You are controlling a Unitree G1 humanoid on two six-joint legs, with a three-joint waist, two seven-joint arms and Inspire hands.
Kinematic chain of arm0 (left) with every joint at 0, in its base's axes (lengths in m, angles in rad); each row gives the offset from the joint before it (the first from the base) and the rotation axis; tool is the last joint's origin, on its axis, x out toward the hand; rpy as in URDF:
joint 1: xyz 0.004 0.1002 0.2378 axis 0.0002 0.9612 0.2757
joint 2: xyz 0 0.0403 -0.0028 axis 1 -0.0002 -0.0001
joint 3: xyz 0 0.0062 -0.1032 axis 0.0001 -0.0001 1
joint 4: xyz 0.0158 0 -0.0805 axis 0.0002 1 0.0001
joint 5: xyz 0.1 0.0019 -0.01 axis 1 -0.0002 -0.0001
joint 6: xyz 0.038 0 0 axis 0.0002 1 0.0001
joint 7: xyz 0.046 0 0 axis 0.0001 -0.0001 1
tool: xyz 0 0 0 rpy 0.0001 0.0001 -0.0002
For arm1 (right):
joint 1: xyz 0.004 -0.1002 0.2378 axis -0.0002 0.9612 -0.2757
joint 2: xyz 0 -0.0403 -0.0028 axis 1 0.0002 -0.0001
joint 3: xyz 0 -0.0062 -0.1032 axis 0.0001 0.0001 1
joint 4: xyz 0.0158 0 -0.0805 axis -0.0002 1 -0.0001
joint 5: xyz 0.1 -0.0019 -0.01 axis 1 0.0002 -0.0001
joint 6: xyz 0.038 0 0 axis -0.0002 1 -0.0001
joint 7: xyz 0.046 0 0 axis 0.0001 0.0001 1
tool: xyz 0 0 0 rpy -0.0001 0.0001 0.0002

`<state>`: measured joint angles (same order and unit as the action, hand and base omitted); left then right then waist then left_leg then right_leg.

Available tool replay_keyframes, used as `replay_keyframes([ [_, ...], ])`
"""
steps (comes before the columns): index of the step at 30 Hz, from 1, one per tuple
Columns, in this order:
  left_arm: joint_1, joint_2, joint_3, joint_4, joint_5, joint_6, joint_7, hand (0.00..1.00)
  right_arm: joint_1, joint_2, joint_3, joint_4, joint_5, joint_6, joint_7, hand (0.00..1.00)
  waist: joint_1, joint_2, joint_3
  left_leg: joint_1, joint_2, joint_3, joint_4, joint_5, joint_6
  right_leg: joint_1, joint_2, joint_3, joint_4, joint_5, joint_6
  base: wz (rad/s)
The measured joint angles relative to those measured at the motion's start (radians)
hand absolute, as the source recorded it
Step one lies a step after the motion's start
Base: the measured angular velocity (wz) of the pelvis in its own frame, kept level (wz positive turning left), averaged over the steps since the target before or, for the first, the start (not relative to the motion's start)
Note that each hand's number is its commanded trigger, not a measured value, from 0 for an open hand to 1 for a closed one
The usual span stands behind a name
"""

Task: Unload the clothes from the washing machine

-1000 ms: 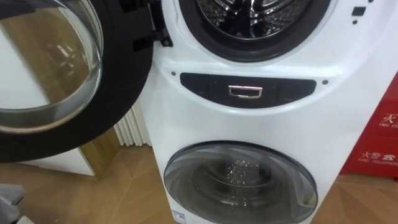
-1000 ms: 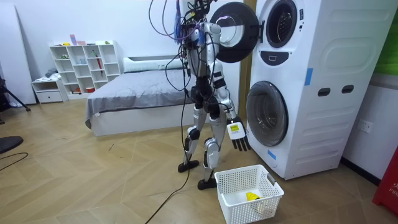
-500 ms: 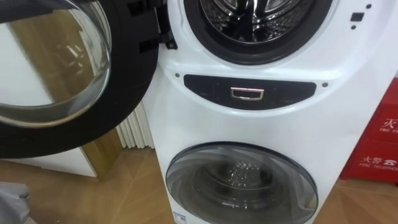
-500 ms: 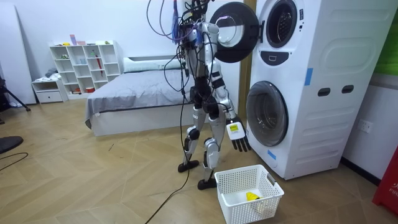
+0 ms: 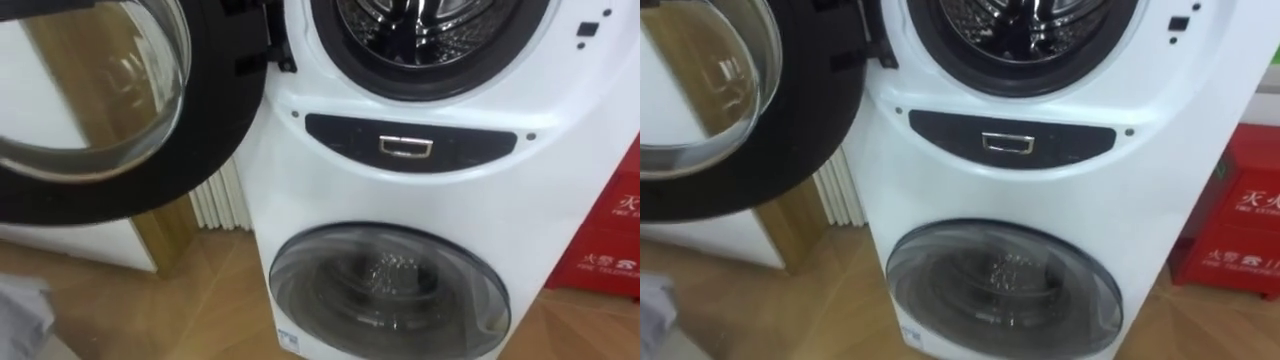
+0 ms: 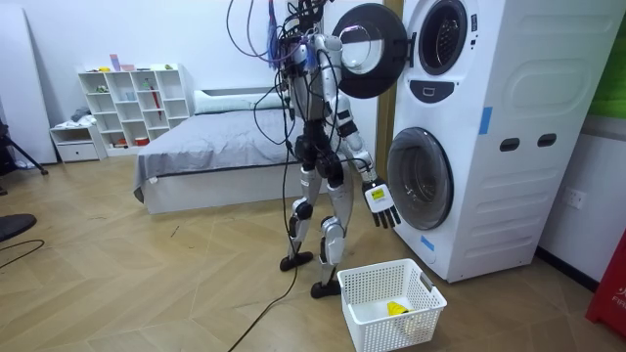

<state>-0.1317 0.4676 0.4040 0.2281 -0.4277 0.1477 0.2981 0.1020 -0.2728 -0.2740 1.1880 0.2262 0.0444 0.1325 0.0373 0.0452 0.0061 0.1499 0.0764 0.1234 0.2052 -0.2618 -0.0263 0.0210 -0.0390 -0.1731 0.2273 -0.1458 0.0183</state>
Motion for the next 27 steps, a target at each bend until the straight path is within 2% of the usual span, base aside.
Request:
replay_keyframes([
  [1, 0.002, -0.006, -0.002, -0.003, 0.0, 0.001, -0.001, 0.0, -0.005, 0.001, 0.007, 0.007, -0.001, 0.0, 0.008, 0.0, -0.001, 0.0, -0.0001, -0.002, -0.001, -0.003, 0.001, 0.0, 0.001, 0.002, 0.0, 0.0, -0.006, 0.004, 0.001, 0.07],
  [4, 0.026, -0.024, -0.038, -0.086, 0.05, 0.044, -0.016, 0.0, -0.014, 0.001, 0.011, 0.014, -0.005, 0.002, 0.031, 0.0, -0.017, 0.004, 0.0017, -0.034, -0.005, -0.013, 0.011, 0.004, 0.007, -0.006, -0.003, -0.008, -0.034, 0.028, 0.004, 0.09],
  [5, 0.028, -0.039, -0.04, -0.096, 0.07, 0.049, -0.016, 0.0, -0.012, 0.002, 0.013, 0.016, -0.008, 0.003, 0.034, 0.0, -0.02, 0.007, 0.0021, -0.038, -0.005, -0.013, 0.012, 0.004, 0.007, -0.006, -0.001, -0.009, -0.041, 0.035, 0.004, 0.0],
  [11, 0.029, -0.05, -0.032, -0.099, 0.086, 0.075, -0.016, 0.0, -0.006, 0.004, 0.016, 0.028, -0.028, 0.019, 0.041, 0.0, -0.027, 0.027, 0.0025, -0.036, -0.005, -0.018, 0.008, 0.005, 0.009, -0.001, -0.001, -0.014, -0.04, 0.041, 0.005, 0.02],
  [15, 0.033, -0.055, -0.032, -0.099, 0.085, 0.085, -0.015, 0.0, -0.012, 0.008, 0.017, 0.055, -0.028, 0.019, 0.046, 0.0, -0.027, 0.037, 0.0023, -0.035, -0.006, -0.017, 0.002, 0.007, 0.011, -0.002, -0.002, -0.016, -0.04, 0.042, 0.005, 0.0],
  [27, 0.045, -0.056, -0.015, -0.101, 0.084, 0.09, -0.036, 0.0, -0.039, 0.009, 0.029, 0.051, -0.032, 0.023, 0.054, 0.0, -0.029, 0.035, 0.0014, -0.028, -0.008, -0.015, -0.007, 0.01, 0.011, -0.002, -0.003, -0.016, -0.037, 0.042, 0.005, 0.0],
])
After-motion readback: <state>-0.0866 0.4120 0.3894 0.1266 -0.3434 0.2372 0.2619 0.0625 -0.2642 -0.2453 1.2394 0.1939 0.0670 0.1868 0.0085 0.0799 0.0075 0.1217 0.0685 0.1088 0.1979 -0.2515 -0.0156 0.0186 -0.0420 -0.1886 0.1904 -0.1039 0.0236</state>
